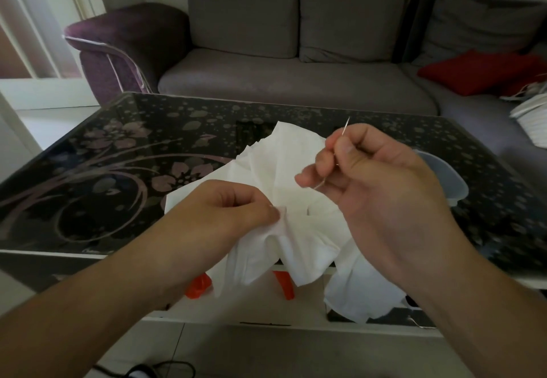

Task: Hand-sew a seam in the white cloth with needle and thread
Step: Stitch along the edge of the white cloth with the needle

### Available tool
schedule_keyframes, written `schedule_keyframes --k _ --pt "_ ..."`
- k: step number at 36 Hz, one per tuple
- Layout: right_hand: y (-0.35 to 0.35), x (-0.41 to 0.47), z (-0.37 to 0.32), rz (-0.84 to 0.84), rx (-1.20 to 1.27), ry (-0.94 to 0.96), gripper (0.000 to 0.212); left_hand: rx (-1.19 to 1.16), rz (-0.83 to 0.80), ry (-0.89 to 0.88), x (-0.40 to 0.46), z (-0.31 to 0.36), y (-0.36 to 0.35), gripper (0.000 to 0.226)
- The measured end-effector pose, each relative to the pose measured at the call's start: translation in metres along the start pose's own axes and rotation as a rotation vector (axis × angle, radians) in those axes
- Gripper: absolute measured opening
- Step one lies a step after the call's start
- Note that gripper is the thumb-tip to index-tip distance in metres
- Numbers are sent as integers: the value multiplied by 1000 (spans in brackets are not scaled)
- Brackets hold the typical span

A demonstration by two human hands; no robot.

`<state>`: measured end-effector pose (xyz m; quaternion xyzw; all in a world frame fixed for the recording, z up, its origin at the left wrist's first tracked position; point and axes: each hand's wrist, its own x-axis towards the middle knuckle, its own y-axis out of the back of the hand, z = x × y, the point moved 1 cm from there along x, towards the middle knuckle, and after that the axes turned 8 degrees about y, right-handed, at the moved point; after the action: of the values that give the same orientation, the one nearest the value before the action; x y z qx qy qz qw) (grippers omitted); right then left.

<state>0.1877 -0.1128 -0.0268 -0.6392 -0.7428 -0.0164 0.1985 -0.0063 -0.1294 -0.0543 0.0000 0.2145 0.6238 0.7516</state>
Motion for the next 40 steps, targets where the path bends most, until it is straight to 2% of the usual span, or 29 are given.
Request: schedule_keyframes --k 4,8,12,15,18,21,28,33,40 --pt "7 2 -3 -21 -31 -57 19 1 16 -19 0 1 0 25" --pt "12 5 -3 -66 -415 -75 24 -3 30 -24 -1 1 1 25" --pt "10 5 -1 -268 -849 -10 9 -6 51 -34 0 0 3 24" --pt "11 3 5 -390 -1004 -33 11 16 79 -29 1 1 4 23" --pt "13 4 7 -421 -1098 -46 14 13 90 -22 1 2 3 24" --pt "15 5 6 -395 -1106 -88 15 -1 103 -12 0 4 4 24" --pt "25 14 8 -232 -942 -198 18 -18 133 -29 -2 4 6 24" --pt "30 21 14 -98 -967 -303 22 -43 149 -41 -2 4 8 23" --pt "34 29 19 10 -1004 -406 16 -55 176 -58 -2 4 9 22"
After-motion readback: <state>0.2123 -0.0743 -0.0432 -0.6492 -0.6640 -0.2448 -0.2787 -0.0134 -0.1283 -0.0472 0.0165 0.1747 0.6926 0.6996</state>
